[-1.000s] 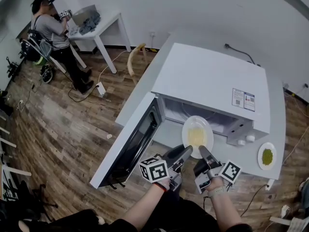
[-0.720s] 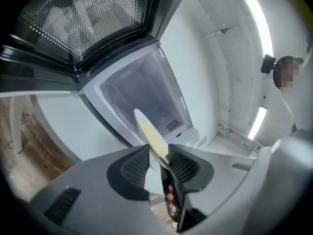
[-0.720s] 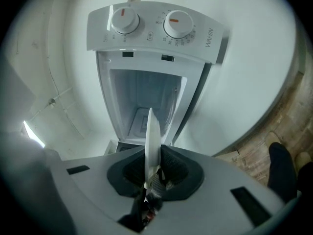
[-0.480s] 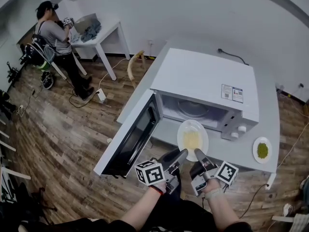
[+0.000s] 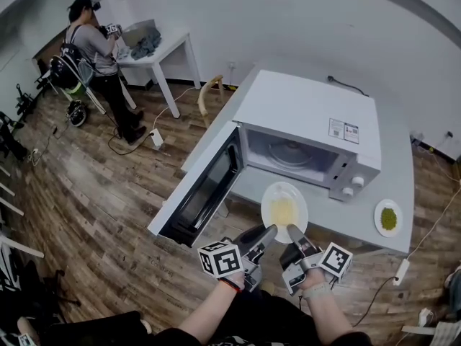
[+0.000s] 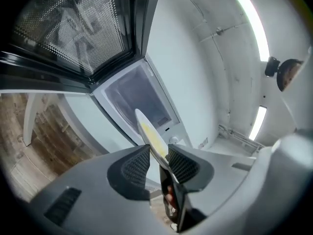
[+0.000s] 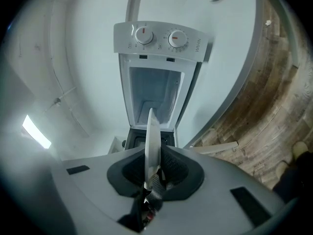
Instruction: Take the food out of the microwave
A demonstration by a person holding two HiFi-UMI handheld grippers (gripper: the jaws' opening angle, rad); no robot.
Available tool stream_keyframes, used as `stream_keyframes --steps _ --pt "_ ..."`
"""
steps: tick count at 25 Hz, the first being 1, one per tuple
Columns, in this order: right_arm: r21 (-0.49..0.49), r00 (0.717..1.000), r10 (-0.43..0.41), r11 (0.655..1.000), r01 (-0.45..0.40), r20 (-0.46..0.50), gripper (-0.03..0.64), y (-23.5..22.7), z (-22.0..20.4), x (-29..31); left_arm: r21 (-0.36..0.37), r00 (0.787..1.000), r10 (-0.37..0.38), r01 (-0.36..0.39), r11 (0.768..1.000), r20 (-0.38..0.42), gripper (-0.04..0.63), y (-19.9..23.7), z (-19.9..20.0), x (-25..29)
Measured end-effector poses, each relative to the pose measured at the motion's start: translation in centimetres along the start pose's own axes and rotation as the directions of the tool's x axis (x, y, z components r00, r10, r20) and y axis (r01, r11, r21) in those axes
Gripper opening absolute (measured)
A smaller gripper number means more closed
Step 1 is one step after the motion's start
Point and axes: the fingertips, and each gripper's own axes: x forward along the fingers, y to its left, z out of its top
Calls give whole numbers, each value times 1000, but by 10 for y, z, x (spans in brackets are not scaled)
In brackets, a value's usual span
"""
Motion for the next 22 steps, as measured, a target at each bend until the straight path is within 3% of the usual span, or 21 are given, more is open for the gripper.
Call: stream_keyframes --steps 11,22 --pt "2 1000 15 1000 -15 8 61 15 -35 -25 23 1000 5 -5 1000 -8 109 -24 -10 -38" --pt "13 999 -9 1000 9 34 61 20 -85 -77 2 999 -10 10 1000 -31 109 -53 -48 -89"
